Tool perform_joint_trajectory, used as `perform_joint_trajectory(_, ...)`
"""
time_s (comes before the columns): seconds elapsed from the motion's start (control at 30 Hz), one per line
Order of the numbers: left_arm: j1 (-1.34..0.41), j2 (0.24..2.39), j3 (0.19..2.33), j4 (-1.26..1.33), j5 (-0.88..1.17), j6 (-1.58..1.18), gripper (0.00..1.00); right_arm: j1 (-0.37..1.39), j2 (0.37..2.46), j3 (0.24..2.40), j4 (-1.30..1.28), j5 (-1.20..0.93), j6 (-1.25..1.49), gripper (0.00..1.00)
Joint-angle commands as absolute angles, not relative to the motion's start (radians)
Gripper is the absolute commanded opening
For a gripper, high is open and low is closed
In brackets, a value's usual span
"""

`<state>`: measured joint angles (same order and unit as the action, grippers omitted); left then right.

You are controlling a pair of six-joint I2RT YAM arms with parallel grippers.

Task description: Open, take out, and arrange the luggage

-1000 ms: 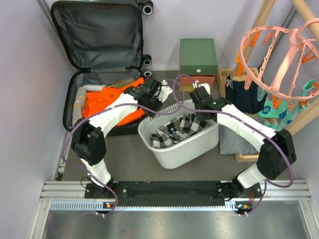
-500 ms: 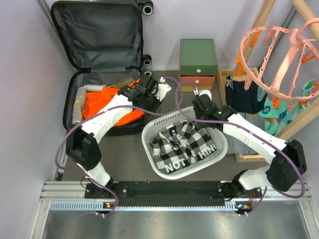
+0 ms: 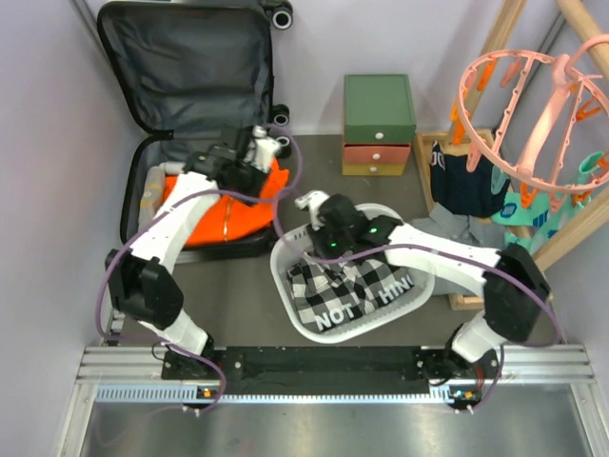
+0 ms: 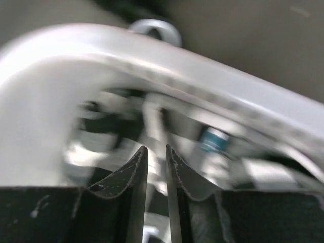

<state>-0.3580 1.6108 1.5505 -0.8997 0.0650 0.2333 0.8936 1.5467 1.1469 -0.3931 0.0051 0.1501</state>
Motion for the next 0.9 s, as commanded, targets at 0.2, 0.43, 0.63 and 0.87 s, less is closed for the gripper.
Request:
perform_joint_trajectory(0.2, -0.183, 1.49, 1.571, -0.907, 0.052, 0.229, 0.34, 0.945, 1.761, 1.308, -0.183, 0.087, 0.269, 0.07)
perform_joint_trajectory(0.43, -0.152, 1.486, 1.552, -0.897, 0.061, 0.226, 0.34, 0.792, 1.772, 1.279, -0.164, 0.207, 0.482, 0.05)
perform_joint_trajectory(0.63, -0.141, 1.49, 1.557, -0.893, 0.06, 0.229, 0.35, 0.765, 1.839, 1.345, -0.115, 0.222, 0.407, 0.06)
perform_joint_trajectory(0.87, -0.094, 1.496, 1.551, -0.867, 0.064, 0.229, 0.35, 0.759, 1.893, 1.453, -0.152, 0.242, 0.413, 0.06)
